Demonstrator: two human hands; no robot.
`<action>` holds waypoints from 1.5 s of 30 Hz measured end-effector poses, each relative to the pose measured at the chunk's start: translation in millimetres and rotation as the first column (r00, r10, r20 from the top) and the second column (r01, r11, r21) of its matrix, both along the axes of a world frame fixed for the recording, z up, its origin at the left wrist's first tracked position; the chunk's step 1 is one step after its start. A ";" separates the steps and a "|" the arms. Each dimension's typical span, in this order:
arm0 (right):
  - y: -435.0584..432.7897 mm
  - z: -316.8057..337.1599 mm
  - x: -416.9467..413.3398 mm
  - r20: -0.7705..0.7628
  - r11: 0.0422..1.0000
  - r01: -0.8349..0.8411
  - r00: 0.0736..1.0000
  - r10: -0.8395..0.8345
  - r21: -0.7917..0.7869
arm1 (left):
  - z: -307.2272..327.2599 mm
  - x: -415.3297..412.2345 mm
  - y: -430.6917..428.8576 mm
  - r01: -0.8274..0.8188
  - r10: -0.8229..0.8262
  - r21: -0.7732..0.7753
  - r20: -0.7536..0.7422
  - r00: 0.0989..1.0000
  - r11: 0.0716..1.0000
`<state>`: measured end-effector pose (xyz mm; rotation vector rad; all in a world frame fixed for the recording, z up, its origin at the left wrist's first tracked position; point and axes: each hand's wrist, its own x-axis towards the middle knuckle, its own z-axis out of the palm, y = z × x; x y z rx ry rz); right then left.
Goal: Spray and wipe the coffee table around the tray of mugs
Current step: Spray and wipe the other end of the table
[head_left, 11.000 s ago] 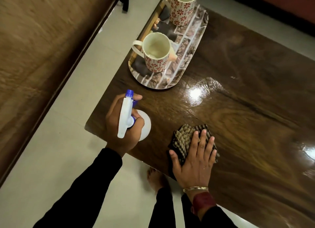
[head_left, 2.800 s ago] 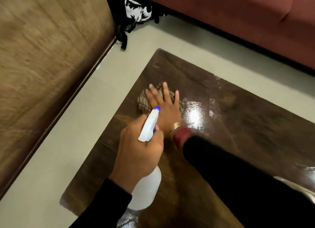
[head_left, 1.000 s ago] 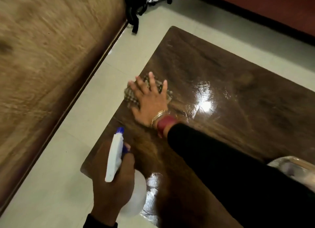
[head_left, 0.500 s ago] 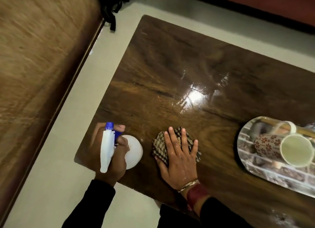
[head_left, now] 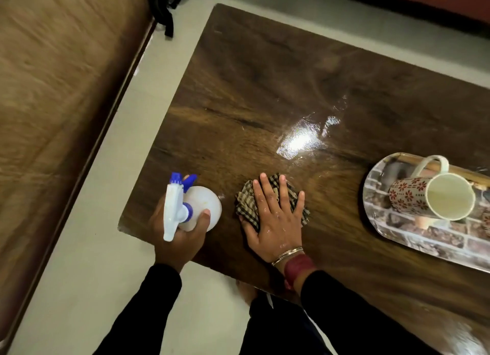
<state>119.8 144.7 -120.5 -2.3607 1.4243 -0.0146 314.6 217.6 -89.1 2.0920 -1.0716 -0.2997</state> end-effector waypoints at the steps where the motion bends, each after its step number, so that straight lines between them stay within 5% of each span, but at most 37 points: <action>1: 0.0 -0.2 -0.1 0.000 1.000 -0.001 1.000 0.001 -0.005 | 0.2 1.7 4.6 0.009 -0.010 0.025 0.022 1.000 1.000; 10: 1.9 -2.6 -1.6 0.031 1.000 0.003 1.000 -0.002 -0.031 | -4.4 -2.7 48.6 -0.018 0.045 0.107 -0.259 0.965 0.994; 16: 8.4 4.9 -11.1 0.115 0.997 0.022 0.993 -0.014 -0.071 | -1.3 -60.9 95.7 -0.187 0.191 0.056 -0.095 0.977 0.981; 28: 16.6 25.7 -129.3 0.354 0.887 0.391 0.888 -0.293 -0.248 | 57.4 -175.6 10.2 0.197 -0.210 -0.092 -0.155 0.965 0.976; 33: 13.6 22.0 -223.0 0.417 0.704 0.631 0.764 -0.492 -0.326 | 68.2 -245.5 -60.5 0.374 -0.378 -0.058 -0.129 0.917 0.926; 40: -33.3 35.3 -367.2 0.629 0.409 0.903 0.394 -0.670 -0.130 | 62.5 -326.1 -134.7 0.397 -0.371 0.065 -0.249 0.895 0.915; 45: -77.4 40.5 -431.1 0.612 0.590 0.805 0.433 -0.662 0.069 | 50.3 -340.9 -169.9 0.596 -0.570 0.129 -0.190 0.799 0.792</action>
